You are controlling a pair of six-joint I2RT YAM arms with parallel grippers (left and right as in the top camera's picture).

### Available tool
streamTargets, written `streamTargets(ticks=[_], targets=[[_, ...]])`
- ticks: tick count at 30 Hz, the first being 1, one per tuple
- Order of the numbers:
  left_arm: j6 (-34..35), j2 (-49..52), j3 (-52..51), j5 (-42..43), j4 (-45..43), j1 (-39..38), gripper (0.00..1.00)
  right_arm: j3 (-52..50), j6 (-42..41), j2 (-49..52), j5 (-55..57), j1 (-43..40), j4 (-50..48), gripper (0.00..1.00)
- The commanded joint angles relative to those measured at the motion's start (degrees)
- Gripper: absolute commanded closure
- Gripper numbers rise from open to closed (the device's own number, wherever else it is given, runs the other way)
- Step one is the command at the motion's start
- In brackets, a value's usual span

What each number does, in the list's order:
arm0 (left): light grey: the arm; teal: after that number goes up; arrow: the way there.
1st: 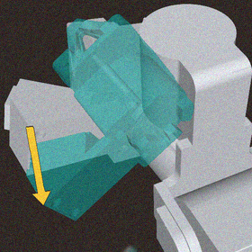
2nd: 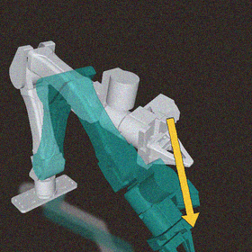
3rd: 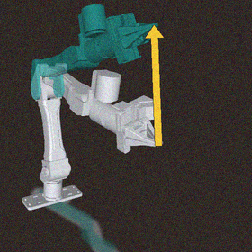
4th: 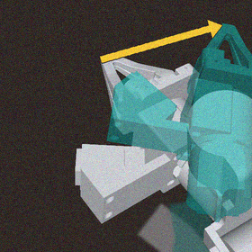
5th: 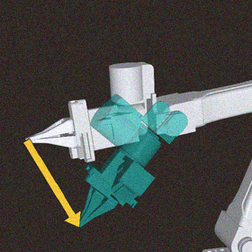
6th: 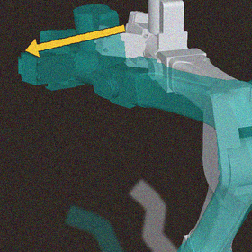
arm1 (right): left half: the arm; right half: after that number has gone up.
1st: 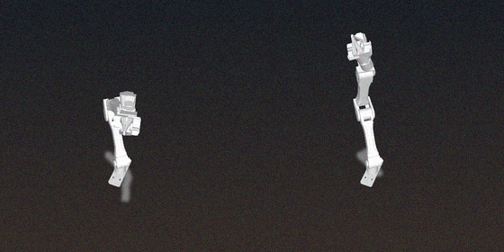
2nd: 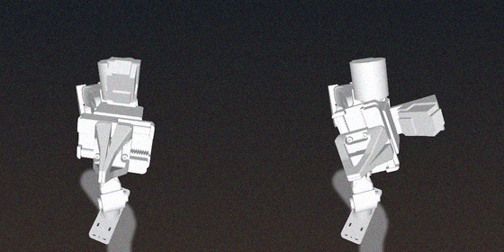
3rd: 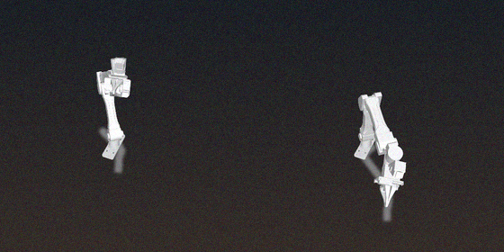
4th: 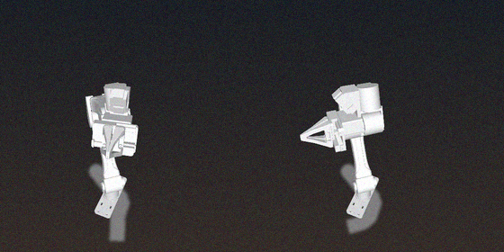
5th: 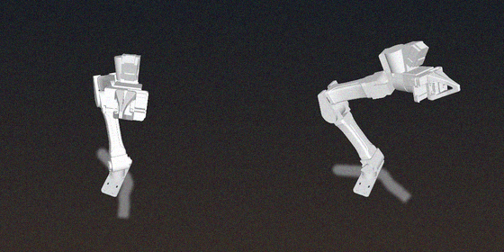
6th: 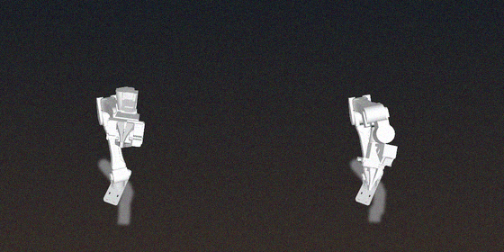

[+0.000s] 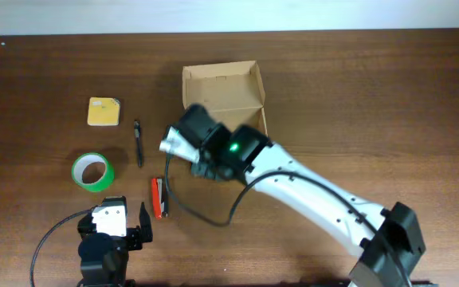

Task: Pack container
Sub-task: 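Carry the staples box into the cardboard box and release it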

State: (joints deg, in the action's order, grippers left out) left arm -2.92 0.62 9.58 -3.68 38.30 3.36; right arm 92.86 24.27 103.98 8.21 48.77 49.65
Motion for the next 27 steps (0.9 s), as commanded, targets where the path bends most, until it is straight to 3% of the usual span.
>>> streamTargets(ticks=[1, 8, 13, 27], targets=[[0.8, -0.2, -0.2, -0.6, 0.3, 0.3, 0.0, 1.0, -7.6, -1.0, 4.3, -4.8, -1.7, 0.7], [0.8, -0.2, -0.2, -0.6, 0.3, 0.3, 0.0, 1.0, -18.8, -0.7, 2.4, -14.0, -4.5, 0.7], [0.8, -0.2, -0.2, -0.6, 0.3, 0.3, 0.0, 0.9, -19.1, 0.9, -2.9, -16.6, -4.2, 0.7], [0.8, -0.2, -0.2, -0.6, 0.3, 0.3, 0.0, 0.1, -20.3, 8.1, -4.8, -16.2, -2.7, 0.7]])
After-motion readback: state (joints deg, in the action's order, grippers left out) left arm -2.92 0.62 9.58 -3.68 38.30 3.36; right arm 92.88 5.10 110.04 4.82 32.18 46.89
